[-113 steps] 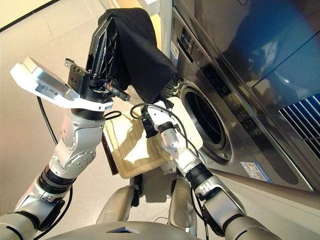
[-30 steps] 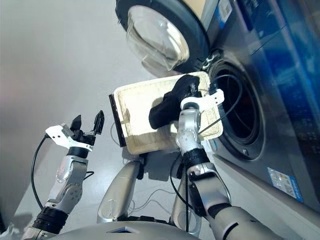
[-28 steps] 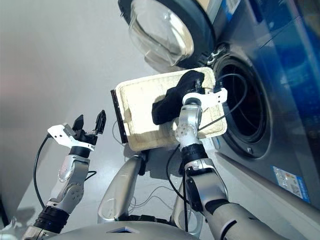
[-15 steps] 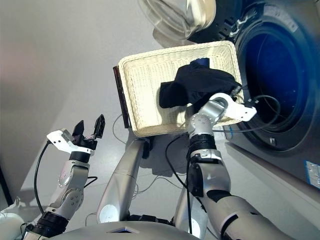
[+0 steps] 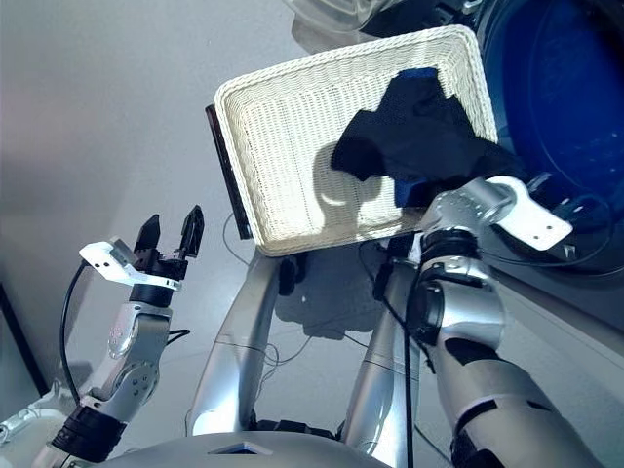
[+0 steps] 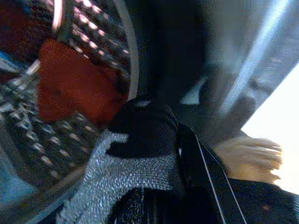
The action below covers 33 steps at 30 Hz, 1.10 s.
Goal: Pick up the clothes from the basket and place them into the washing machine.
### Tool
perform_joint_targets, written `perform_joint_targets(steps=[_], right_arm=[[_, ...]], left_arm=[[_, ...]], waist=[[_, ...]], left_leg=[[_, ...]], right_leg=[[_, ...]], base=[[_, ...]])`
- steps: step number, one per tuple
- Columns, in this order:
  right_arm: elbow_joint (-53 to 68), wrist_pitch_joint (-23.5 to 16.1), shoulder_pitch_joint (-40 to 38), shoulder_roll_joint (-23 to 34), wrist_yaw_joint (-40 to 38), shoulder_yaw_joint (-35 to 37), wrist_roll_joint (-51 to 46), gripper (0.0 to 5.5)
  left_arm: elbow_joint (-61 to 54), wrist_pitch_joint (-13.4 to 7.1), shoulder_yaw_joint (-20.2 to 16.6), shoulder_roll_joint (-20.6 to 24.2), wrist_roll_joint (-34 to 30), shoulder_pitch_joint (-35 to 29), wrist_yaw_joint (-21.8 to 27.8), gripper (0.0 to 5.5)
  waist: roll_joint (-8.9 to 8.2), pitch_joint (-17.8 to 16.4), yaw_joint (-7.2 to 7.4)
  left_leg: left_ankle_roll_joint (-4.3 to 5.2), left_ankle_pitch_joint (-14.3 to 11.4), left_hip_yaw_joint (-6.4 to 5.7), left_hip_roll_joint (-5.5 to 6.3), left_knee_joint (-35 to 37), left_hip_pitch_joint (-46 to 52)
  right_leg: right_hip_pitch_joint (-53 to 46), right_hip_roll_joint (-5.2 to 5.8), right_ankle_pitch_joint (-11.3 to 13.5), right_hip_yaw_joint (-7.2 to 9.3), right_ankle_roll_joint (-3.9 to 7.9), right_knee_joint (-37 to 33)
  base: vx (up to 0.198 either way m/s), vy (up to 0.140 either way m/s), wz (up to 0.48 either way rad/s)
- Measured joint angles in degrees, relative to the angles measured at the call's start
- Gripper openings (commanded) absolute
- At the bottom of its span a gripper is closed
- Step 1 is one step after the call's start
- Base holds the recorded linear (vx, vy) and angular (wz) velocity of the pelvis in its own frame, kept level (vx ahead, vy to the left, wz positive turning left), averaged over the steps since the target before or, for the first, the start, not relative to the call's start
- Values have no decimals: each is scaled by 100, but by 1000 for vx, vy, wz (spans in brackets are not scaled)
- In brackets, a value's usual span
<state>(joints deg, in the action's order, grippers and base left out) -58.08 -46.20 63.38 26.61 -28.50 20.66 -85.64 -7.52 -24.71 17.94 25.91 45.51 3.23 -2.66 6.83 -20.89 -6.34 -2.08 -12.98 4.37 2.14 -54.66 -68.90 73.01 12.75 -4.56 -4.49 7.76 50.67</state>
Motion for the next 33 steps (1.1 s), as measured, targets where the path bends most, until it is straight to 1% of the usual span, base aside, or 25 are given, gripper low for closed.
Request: perform_joint_targets(steps=[2, 4, 6, 8, 10, 11, 15, 16, 17, 19, 22, 24, 26, 28, 29, 31, 33], right_arm=[[-163, 3, 202, 87, -154, -18, 44, 0], [-348, 100, 338, 305, -265, -100, 181, 0], [-489, 220, 646, 673, -345, -240, 223, 0], [-520, 378, 971, 1091, -363, -632, 479, 0], [-521, 487, 1342, 1537, -375, -842, 659, 0], [-561, 540, 1481, 1652, -442, -829, 634, 0], [-769, 642, 1694, 1823, -525, -1212, 705, 0], [-770, 718, 1724, 1918, -547, -1333, 708, 0], [-786, 768, 1800, 2028, -554, -1470, 710, 0], [-943, 861, 1911, 2192, -576, -1842, 871, 0], [-1160, 1182, 2090, 2449, -593, -2269, 1304, 0], [-1390, 1490, 2086, 2633, -600, -2689, 1901, 0], [-1400, 1868, 1984, 2658, -572, -3000, 2573, 0], [-1444, 2164, 1960, 2664, -445, -3359, 3097, 0], [-1444, 2242, 1959, 2660, -362, -3411, 3220, 179], [-1607, 2347, 1991, 2655, -222, -3669, 3506, 550], [-1821, 2505, 1998, 2649, -74, -3877, 3765, 550]], left_arm=[[-7, -16, 6, 24, 0, -7, -1, 550], [-76, -18, 49, 52, -2, -25, 2, 550], [-195, -24, 50, 80, -1, -26, 5, 550], [-216, -27, 50, 126, -1, -28, 23, 550], [-216, -27, 53, 206, -1, -32, 47, 550], [-211, -27, 47, 229, 0, -31, 46, 550], [-235, -37, 42, 321, 2, -39, 53, 550], [-240, -43, 38, 330, 2, -41, 53, 550], [-240, -57, 39, 360, 2, -40, 55, 550], [-241, -103, 38, 460, 2, -37, 57, 550], [-241, -122, 35, 517, 3, -38, 110, 550], [-239, -129, 36, 522, 4, -34, 144, 550], [-236, -159, 33, 529, 3, -35, 182, 550], [-236, -167, 33, 532, 3, -35, 211, 550], [-240, -167, 34, 532, 2, -37, 233, 550], [-282, -167, 40, 532, 3, -36, 236, 550], [-290, -167, 41, 547, 4, -31, 240, 550]], waist=[[8, 5, 6], [12, 8, 6], [12, 8, -20], [12, 8, -18], [12, 8, -14], [12, 8, -17], [14, 9, -2], [14, 9, -3], [14, 9, -2], [14, 9, 10], [13, 9, 25], [12, 8, 49], [9, 6, 150], [5, 4, 241], [5, 4, 273], [-3, 0, 275], [-14, -2, 269]], left_leg=[[-48, -79, 69, -3, -93, -43], [-54, -96, 84, -2, -135, -107], [-76, -109, 120, 17, -192, -223], [-105, -143, 151, 21, -288, -319], [-85, -160, 152, 23, -350, -375], [-83, -171, 161, 28, -357, -379], [-74, -183, 184, 27, -347, -414], [-71, -187, 182, 27, -353, -438], [-68, -189, 181, 45, -364, -469], [-67, -191, 181, 43, -397, -562], [-79, -207, 182, 10, -474, -674], [-89, -216, 184, 2, -491, -673], [-91, -222, 192, -4, -500, -673], [-83, -227, 190, -8, -505, -662], [-78, -229, 190, -12, -507, -656], [-68, -231, 186, -17, -508, -635], [-65, -232, 185, -17, -509, -595]], right_leg=[[58, -7, -31, -84, 64, 60], [119, -3, -52, -139, 105, 107], [245, -2, -64, -203, 133, 162], [357, -1, -70, -249, 141, 255], [409, 0, -99, -255, 142, 321], [423, 0, -112, -264, 143, 340], [489, -6, -132, -291, 137, 364], [514, -7, -141, -292, 138, 377], [546, -6, -149, -294, 139, 394], [640, -11, -150, -301, 139, 420], [735, -24, -150, -305, 143, 458], [728, -26, -149, -304, 148, 455], [725, -34, -148, -307, 151, 457], [717, -57, -145, -307, 147, 456], [715, -70, -143, -307, 141, 457], [703, -84, -133, -307, 145, 475], [662, -85, -130, -306, 152, 473]], base=[[0, 0, 0], [0, 0, 0], [0, 0, 0], [0, 0, 0], [0, 0, 0], [0, 0, 0], [0, 0, 0], [0, 0, 0], [0, 0, 0], [0, 0, 0], [0, 0, 0], [0, 0, 0], [0, 0, 0], [0, 0, 0], [0, 0, 0], [0, 0, 0], [0, 0, 0]])
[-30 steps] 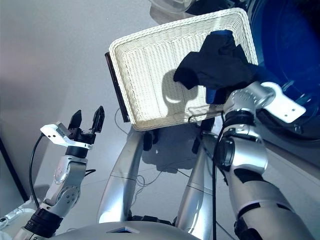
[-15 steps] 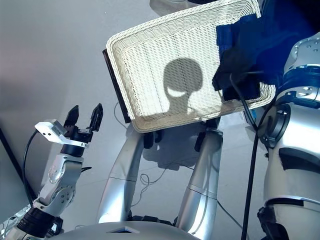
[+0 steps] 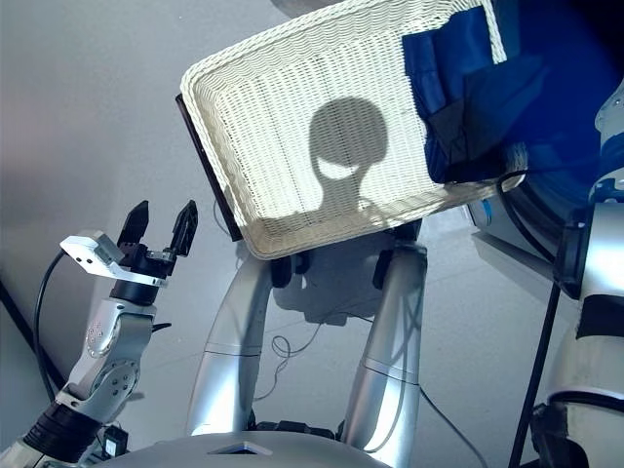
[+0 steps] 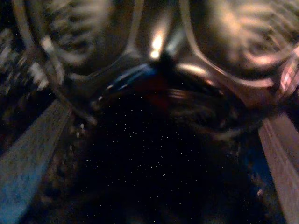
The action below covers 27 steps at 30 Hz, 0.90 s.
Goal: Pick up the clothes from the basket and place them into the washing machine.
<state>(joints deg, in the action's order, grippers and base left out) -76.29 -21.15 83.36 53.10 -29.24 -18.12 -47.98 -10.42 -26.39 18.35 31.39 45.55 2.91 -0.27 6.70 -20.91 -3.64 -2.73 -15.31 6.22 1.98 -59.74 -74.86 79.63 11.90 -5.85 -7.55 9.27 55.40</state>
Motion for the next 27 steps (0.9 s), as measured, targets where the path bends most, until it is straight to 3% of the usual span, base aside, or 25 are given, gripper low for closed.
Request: perform_joint_targets(steps=[2, 9, 16, 19, 21, 24, 27], right_arm=[[-79, 234, -13, -30, 82, -162, 230, 550], [-106, 512, -38, -42, 43, -636, 1174, 550], [798, 640, -661, -40, 101, -771, 1425, 550], [1416, 728, -1056, 41, 293, -1202, 2172, 550], [1436, 776, -1063, 51, 309, -1390, 2445, 550], [2090, 798, -1178, 321, 629, -2480, 4081, 550], [2585, 778, -1377, 437, 779, -2678, 4767, 550]], left_arm=[[-6, 0, 2, 87, -1, 8, 3, 550], [-74, 1, 1, 215, -8, 7, 2, 550], [-78, 2, 7, 221, -10, 21, 71, 550], [-76, 1, 9, 291, -13, 57, 116, 550], [-77, 1, 7, 302, -16, 38, 148, 550], [-76, 2, -2, 320, -17, 105, 196, 550], [-64, 6, -2, 344, -40, 142, 220, 550]], waist=[[-3, 2, 11], [-27, 8, 60], [-83, -7, 92], [-135, 5, 220], [-141, 8, 227], [-189, 25, 260], [-284, 74, 273]], left_leg=[[-2, -2, 3, -16, 4, 32], [5, -12, 16, -85, 9, 36], [51, -57, 16, -141, 70, 202], [55, -80, 22, -170, 72, 233], [60, -83, 23, -181, 71, 242], [64, -85, 23, -191, 68, 259], [64, -86, 19, -216, 70, 298]], right_leg=[[-43, -7, -2, 0, -27, -35], [-57, -60, 42, 2, -6, -92], [-192, -149, 58, 21, -33, -163], [-219, -177, 52, 22, -39, -176], [-222, -190, 53, 22, -43, -175], [-238, -199, 52, 22, -57, -185], [-306, -225, 62, 30, -85, -258]], base=[[0, 0, 0], [0, 0, 0], [0, 0, 0], [0, 0, 0], [0, 0, 0], [0, 0, 0], [0, 0, 0]])
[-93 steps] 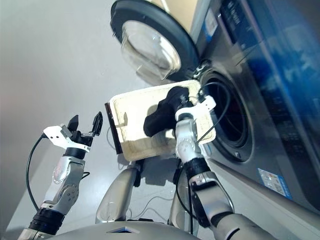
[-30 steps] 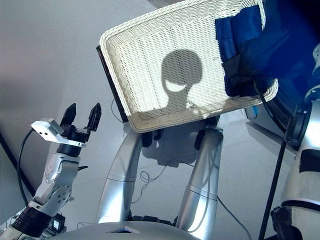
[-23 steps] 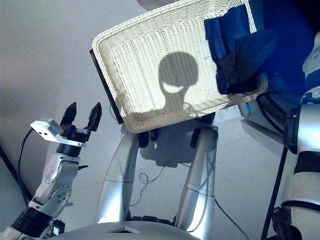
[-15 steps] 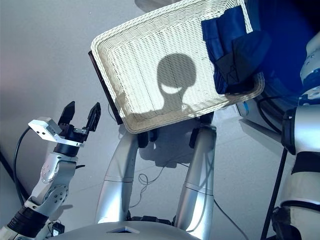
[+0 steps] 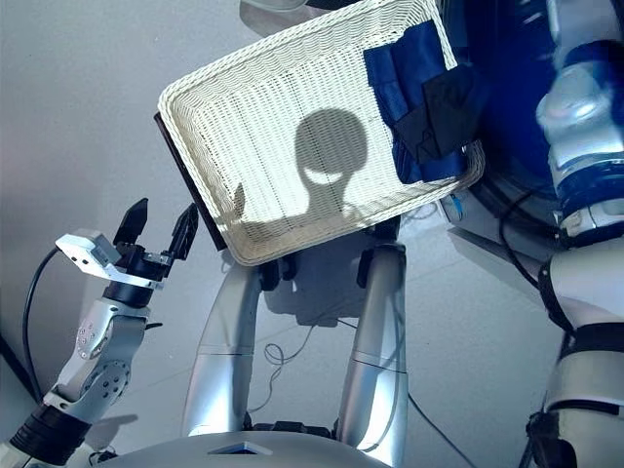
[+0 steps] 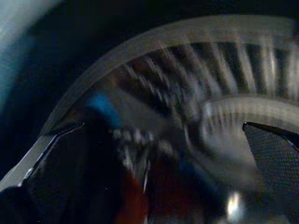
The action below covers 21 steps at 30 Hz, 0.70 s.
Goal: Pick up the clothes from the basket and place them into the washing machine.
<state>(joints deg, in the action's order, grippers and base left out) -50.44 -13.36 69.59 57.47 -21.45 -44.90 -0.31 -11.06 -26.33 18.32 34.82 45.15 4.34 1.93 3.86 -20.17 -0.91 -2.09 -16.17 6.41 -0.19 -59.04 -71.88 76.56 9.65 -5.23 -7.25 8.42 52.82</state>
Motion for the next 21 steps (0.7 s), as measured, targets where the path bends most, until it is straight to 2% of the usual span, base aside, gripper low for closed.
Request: perform_joint_targets(steps=[2, 5, 7, 13, 21], right_arm=[[284, -58, -217, 167, 107, -87, 180, 550], [706, -362, -454, 600, 389, -548, 342, 550], [709, -394, -398, 785, 531, -1020, 595, 550], [847, -466, 155, 1076, 796, -2226, 1585, 550], [835, -354, 200, 1080, 935, -2246, 2212, 550]], left_arm=[[-1, 0, -29, 47, -31, 73, 13, 550], [-1, 2, -16, 274, -32, 227, 114, 550], [-16, 2, -23, 353, -34, 252, 216, 550], [-31, 4, -20, 489, -68, 325, 222, 550], [-32, 27, -26, 407, -233, 325, 216, 550]], waist=[[-67, 36, -2], [-157, 89, -40], [-163, 92, -95], [-163, 104, -88], [-162, 107, -99]], left_leg=[[21, -24, 1, 1, 10, 29], [28, -26, 2, 7, 80, 50], [3, -12, 1, 38, 118, 97], [-14, -2, -10, 58, 150, 114], [-14, -1, -8, 66, 150, 127]], right_leg=[[-33, 2, -11, 1, 25, -27], [-55, 10, -17, 7, 49, -87], [-92, 47, -15, 12, 22, -78], [-117, 89, -37, 34, 26, -90], [-128, 87, -35, 33, 23, -91]], base=[[0, 0, 0], [0, 0, 0], [0, 0, 0], [0, 0, 0], [0, 0, 0]])
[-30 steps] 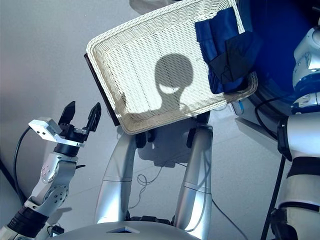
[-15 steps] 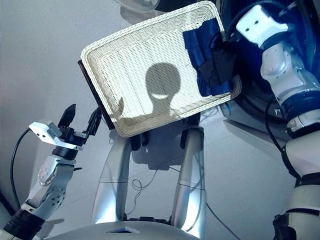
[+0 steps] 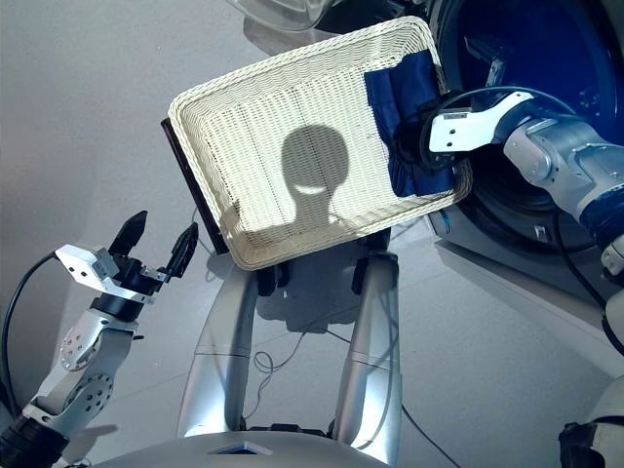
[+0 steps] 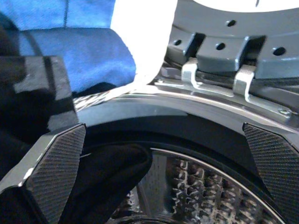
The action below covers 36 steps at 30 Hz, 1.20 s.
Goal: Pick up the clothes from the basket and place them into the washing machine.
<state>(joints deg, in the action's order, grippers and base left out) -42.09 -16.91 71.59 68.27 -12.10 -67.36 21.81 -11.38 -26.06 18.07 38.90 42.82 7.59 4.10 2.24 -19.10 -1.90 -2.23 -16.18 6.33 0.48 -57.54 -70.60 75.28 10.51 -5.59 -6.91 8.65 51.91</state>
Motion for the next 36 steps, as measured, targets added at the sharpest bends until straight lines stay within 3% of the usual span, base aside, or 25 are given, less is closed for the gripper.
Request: perform_joint_targets(steps=[5, 7, 10, 14, 20, 21, 23, 36], right_arm=[[-46, 62, 66, -2, 202, -101, 269, 550], [-172, 68, 180, -26, 352, -462, 401, 550], [-629, 125, 177, -163, 564, -633, 695, 550], [-1207, 254, 173, -522, 861, -603, 828, 550], [-1223, 396, 172, -560, 1127, -602, 828, 550], [-1213, 396, 162, -560, 1153, -564, 821, 464], [-1208, 403, 163, -574, 1174, -476, 814, 0], [-1549, 685, 163, -930, 1166, 78, 812, 0]], left_arm=[[1, 32, -58, -36, -11, 20, 3, 550], [2, 52, -57, -40, -12, 29, 11, 550], [4, 79, -70, -80, -17, 40, 67, 550], [59, 194, -201, -276, -18, 89, 130, 550], [59, 310, -305, -423, -16, 157, 227, 550], [60, 338, -307, -456, -16, 157, 238, 550], [61, 390, -307, -468, -16, 156, 241, 550], [63, 404, -394, -535, -11, 155, 236, 550]], waist=[[-1, 22, -16], [-1, 94, -30], [5, 198, -122], [4, 205, -123], [4, 206, -118], [4, 206, -116], [4, 206, -110], [1, 195, -105]], left_leg=[[-2, 2, 0, -4, 5, 0], [-4, 3, 1, -15, 21, 1], [-4, 3, 2, -20, 43, 3], [-6, 4, -10, -26, 70, 78], [-4, 16, -3, -17, 179, 127], [-7, 18, 1, -21, 192, 130], [-9, 19, 9, -19, 207, 135], [1, 17, 19, -26, 237, 185]], right_leg=[[-2, 1, 1, 0, -1, -8], [-2, 2, 1, 0, 0, -24], [-6, 4, 4, 6, -3, -56], [-106, 9, 7, 34, -3, -106], [-137, 20, 14, 36, -7, -175], [-141, 19, 18, 36, -8, -193], [-141, 19, 20, 34, -5, -209], [-174, 1, 26, 33, -17, -243]], base=[[0, 0, 0], [0, 0, 0], [0, 0, 0], [0, 0, 0], [0, 0, 0], [0, 0, 0], [0, 0, 0], [0, 0, 0]])
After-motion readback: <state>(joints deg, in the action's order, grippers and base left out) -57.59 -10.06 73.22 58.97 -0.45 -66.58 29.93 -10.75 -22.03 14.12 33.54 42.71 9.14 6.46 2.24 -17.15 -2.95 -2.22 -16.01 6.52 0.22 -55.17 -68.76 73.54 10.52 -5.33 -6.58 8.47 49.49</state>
